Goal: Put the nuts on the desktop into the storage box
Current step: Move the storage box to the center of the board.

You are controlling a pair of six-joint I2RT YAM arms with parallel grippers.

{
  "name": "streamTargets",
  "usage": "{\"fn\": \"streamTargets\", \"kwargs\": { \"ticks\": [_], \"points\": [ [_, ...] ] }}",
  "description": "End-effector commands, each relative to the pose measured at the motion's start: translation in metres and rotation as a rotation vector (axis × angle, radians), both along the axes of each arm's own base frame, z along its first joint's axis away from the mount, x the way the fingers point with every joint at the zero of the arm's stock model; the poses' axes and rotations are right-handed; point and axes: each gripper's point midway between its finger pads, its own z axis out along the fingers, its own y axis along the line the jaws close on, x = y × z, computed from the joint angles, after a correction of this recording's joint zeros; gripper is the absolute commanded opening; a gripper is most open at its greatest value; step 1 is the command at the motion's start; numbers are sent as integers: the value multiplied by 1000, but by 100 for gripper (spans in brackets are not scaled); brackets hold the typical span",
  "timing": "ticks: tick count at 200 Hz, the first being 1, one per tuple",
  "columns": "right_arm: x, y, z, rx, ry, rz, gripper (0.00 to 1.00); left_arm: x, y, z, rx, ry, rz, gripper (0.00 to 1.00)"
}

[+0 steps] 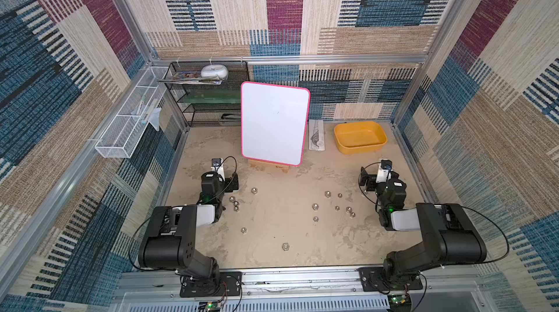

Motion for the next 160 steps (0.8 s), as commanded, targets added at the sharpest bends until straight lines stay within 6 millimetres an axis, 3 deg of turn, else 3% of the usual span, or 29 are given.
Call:
{"fn": "streamTargets", "kwargs": {
  "ticks": [1,119,137,160],
  "points": [
    [2,1,7,6,-27,4,99,2,1,6,5,-23,3,100],
    [2,1,7,7,-29,8,99,2,1,7,5,-30,3,100],
    [6,-2,22,13,-28,-11,99,5,4,18,7,-1,17,100],
    [27,-19,39,85,113,-130,99,2,25,31,2,126,158,100]
  ]
}}
